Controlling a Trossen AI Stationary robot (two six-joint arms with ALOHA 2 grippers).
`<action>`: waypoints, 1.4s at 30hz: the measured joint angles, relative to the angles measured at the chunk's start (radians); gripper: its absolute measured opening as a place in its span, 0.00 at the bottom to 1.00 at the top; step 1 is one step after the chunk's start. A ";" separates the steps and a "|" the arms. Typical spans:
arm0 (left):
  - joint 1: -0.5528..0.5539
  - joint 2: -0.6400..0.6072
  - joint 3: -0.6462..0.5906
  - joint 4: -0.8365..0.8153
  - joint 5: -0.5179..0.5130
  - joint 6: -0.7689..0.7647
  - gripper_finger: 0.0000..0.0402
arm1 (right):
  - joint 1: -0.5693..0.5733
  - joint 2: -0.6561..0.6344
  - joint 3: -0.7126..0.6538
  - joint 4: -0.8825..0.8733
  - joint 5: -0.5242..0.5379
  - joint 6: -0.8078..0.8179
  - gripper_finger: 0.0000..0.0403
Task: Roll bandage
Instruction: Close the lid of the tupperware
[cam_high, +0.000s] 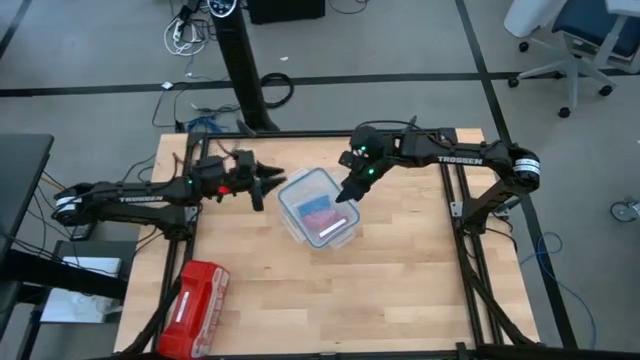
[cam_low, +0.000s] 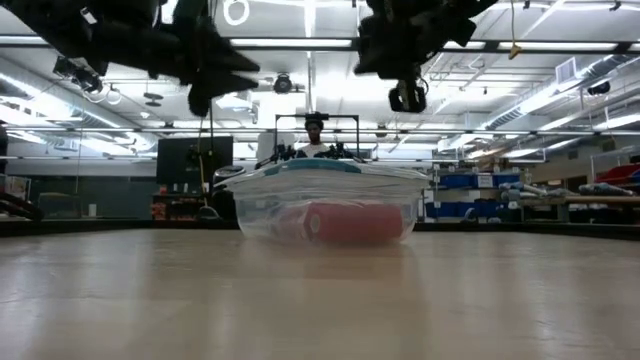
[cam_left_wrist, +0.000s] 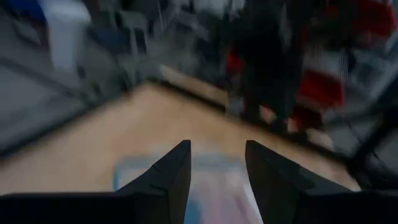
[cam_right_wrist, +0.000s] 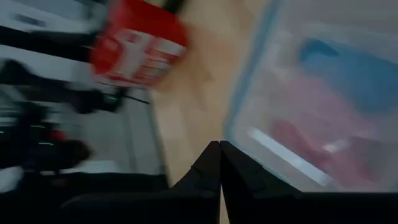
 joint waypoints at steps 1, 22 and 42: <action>0.001 0.002 0.010 -0.055 0.031 -0.009 0.39 | -0.002 0.000 0.000 0.036 -0.028 0.018 0.02; 0.012 0.185 0.174 -0.243 0.307 -0.251 0.39 | -0.015 0.000 0.000 0.250 -0.019 0.045 0.00; 0.012 0.247 0.208 -0.214 0.365 -0.296 0.39 | -0.008 0.001 -0.002 0.196 0.021 0.164 0.06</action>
